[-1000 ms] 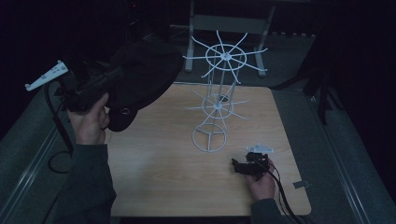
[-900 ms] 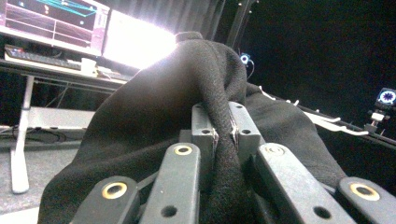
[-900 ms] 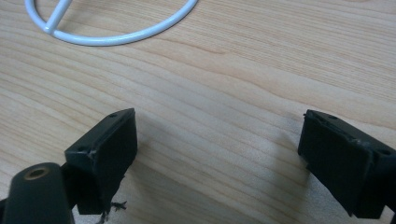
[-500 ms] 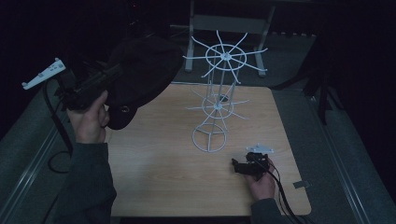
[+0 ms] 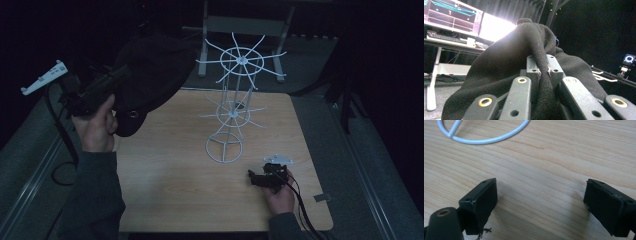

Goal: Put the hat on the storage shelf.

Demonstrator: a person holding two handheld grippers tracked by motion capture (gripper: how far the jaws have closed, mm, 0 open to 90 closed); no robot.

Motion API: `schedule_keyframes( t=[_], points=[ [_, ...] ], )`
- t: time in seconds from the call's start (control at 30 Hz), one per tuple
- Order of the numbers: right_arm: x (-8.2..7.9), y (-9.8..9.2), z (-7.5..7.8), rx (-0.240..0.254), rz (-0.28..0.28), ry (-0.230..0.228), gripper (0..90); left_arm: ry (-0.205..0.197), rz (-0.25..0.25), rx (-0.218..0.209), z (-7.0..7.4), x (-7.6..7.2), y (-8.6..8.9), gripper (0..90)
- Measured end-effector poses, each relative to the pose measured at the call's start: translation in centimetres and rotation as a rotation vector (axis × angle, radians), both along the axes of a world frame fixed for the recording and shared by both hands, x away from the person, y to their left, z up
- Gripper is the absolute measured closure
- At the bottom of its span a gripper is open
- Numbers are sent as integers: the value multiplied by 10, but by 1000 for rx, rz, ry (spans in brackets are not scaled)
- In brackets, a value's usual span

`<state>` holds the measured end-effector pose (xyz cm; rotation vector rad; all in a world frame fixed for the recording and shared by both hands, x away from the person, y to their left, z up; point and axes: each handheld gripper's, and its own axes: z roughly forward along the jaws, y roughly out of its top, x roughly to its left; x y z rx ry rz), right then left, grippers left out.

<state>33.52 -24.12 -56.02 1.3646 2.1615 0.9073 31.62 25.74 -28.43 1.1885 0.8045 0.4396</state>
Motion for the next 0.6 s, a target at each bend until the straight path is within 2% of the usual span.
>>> schedule_keyframes(
  t=[0.6],
  points=[
    [0,0,0,0,-1,1,115,-26,13,-28,8,-1,-1,842]
  ],
)
